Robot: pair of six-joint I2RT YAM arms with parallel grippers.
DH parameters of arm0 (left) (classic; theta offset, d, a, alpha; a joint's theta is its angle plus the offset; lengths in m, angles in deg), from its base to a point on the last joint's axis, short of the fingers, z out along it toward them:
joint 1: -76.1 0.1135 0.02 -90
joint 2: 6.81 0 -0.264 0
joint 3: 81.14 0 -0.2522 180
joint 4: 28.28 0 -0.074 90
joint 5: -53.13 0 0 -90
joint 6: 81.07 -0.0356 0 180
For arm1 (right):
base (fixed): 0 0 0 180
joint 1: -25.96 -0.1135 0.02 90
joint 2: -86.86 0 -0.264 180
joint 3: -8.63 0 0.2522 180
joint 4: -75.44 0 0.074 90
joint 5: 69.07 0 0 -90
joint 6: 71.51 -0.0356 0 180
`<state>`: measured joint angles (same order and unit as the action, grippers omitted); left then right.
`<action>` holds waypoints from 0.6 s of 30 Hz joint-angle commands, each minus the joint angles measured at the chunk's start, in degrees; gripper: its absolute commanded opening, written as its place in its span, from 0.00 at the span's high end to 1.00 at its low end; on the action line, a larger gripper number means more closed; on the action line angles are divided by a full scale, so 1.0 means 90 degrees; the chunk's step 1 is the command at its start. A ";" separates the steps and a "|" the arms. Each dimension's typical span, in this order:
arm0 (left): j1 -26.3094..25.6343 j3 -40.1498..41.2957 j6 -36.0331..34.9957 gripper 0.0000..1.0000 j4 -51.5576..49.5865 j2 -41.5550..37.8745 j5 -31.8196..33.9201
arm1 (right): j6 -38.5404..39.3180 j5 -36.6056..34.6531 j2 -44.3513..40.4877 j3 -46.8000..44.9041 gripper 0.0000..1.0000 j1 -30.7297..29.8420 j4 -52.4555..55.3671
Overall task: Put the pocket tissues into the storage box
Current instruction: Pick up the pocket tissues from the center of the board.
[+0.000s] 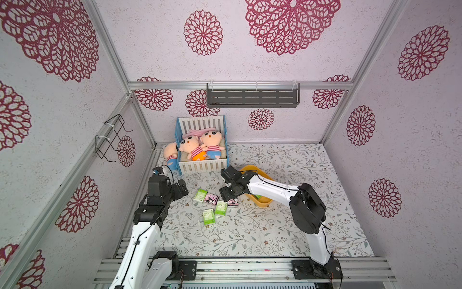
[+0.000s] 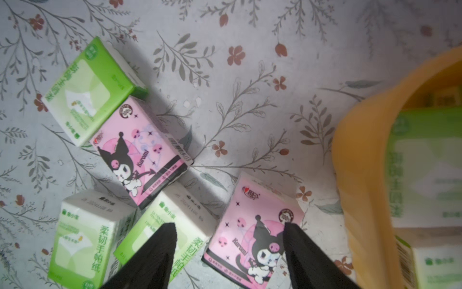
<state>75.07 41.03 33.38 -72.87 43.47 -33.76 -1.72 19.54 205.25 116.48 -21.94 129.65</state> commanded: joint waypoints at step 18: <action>-0.0060 -0.0023 -0.0148 0.03 -0.0051 0.0048 0.0098 | -0.0421 -0.0440 0.0417 0.0253 0.24 0.0196 0.0198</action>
<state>74.96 41.03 32.81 -73.04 43.47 -33.32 -4.15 16.22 208.64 118.40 -20.87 132.19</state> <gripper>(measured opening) 0.971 0.763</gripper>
